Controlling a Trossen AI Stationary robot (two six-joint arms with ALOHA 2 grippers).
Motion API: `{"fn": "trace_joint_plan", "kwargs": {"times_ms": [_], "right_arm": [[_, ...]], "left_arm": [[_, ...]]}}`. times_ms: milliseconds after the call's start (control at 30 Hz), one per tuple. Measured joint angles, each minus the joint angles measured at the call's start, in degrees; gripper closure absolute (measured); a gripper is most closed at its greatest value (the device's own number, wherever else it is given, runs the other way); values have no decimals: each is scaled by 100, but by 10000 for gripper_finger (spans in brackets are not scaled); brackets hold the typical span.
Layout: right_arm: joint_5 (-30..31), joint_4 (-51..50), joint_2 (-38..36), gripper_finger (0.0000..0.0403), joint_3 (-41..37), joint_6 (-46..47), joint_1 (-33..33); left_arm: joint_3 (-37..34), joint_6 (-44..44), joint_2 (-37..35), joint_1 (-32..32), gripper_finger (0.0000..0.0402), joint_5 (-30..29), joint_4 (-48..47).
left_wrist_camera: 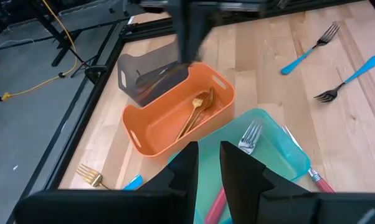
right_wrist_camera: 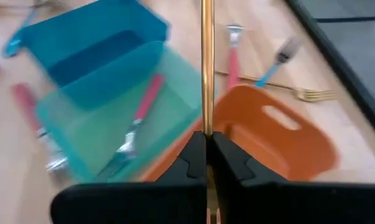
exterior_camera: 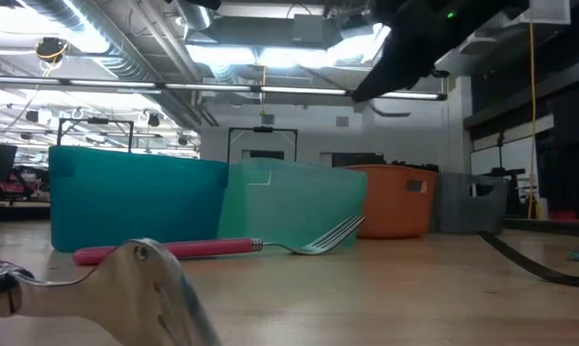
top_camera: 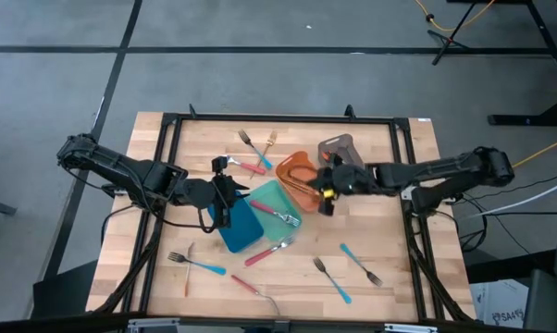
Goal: Sort silverware by color (type)
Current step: Put the gold fork into the orange bin
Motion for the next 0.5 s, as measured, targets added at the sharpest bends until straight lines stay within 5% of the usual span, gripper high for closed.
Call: {"fn": "trace_joint_plan", "kwargs": {"times_ms": [500], "right_arm": [[0,86,696,402,0,12,-720]], "left_arm": [[-1,-43,0,0,341,-2,11]]}}
